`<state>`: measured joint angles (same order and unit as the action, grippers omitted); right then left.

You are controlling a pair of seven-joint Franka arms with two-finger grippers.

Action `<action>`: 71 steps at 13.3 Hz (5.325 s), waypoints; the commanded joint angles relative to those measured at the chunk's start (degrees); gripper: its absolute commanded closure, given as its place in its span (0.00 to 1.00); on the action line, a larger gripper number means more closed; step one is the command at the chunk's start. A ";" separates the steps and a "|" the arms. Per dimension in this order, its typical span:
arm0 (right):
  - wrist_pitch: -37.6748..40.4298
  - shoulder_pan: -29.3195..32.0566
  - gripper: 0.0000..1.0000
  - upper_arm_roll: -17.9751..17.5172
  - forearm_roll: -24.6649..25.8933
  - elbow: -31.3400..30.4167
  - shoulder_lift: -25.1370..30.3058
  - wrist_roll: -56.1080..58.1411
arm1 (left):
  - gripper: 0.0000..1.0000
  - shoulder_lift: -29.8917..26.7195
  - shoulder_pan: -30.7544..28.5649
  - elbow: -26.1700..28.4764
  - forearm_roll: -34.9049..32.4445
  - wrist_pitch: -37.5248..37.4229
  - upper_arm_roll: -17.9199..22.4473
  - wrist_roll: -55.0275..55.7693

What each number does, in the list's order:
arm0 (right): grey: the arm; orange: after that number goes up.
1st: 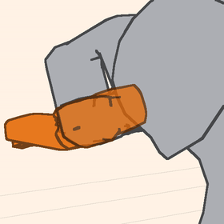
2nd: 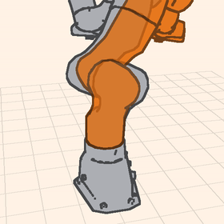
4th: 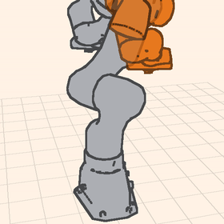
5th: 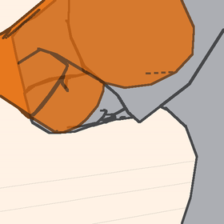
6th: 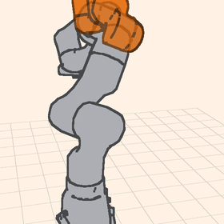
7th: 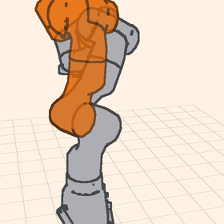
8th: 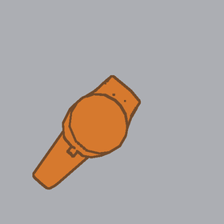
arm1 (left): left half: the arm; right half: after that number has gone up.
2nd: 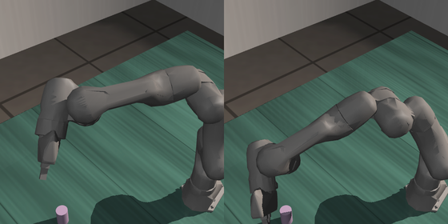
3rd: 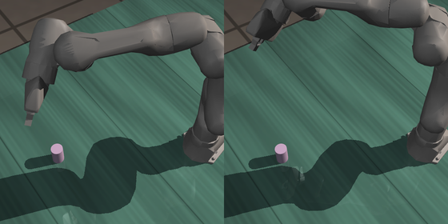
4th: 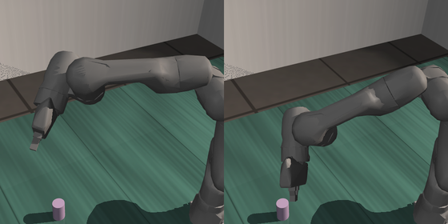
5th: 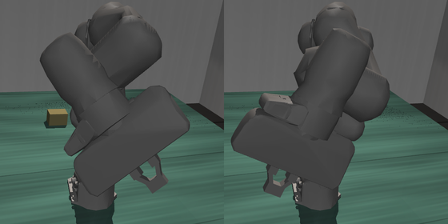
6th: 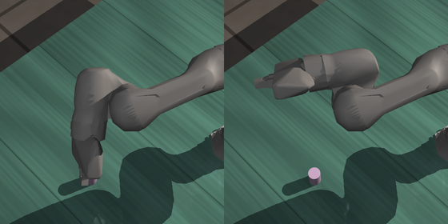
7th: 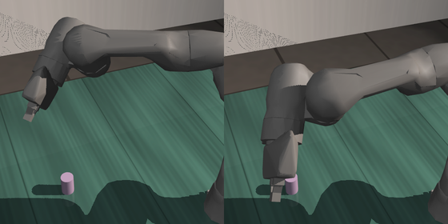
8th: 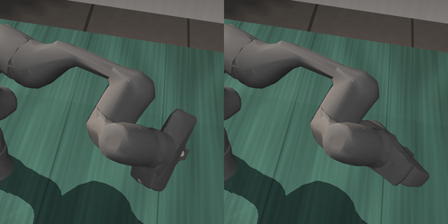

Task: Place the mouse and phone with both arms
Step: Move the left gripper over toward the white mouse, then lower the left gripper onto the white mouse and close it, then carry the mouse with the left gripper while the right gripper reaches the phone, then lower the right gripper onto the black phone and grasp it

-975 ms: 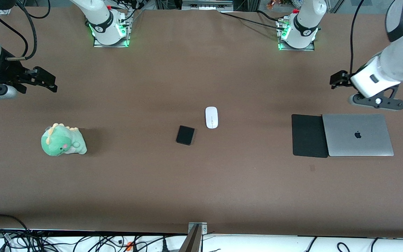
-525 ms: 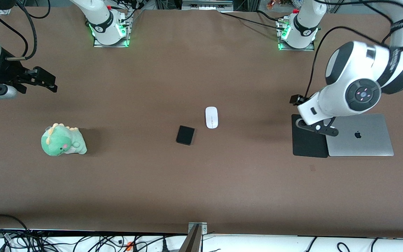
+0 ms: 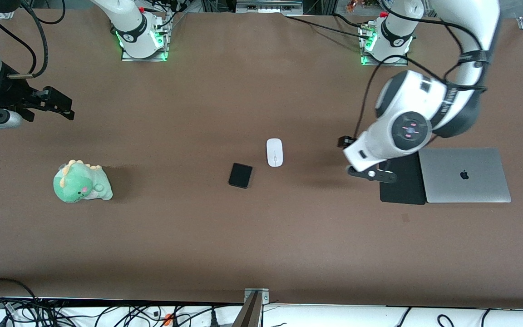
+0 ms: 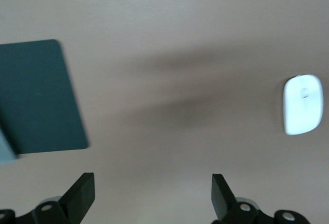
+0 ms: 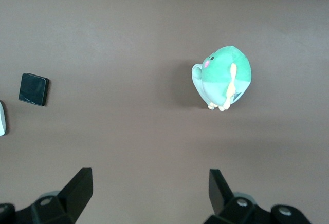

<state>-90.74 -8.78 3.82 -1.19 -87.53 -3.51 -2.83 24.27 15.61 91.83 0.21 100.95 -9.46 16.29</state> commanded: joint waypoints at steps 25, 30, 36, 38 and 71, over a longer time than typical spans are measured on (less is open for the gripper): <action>0.30 -0.09 0.00 -0.13 0.40 1.05 -0.27 -0.95 | 0.00 17.13 22.36 4.59 -16.46 38.71 1.73 41.81; 0.30 -0.09 0.00 -0.13 0.40 1.14 -0.35 -0.95 | 0.00 18.53 22.98 4.76 -16.46 41.96 1.73 43.39; 0.30 -0.09 0.00 -0.13 0.49 1.14 -0.27 -0.77 | 0.59 17.83 22.45 5.20 -17.70 41.00 1.73 42.95; 0.30 -0.09 0.00 -0.13 0.75 1.14 -0.27 -0.77 | 0.62 16.17 21.93 4.50 -17.70 37.50 1.82 42.60; -44.16 -30.85 0.00 -1.18 -7.25 0.00 -39.54 -46.83 | 0.52 6.23 -30.81 23.22 -14.09 38.79 -7.50 -17.17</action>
<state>-133.22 -38.34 2.22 -7.78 -88.37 -41.04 -48.92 30.00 -14.15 114.88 -14.88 138.94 -16.39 0.48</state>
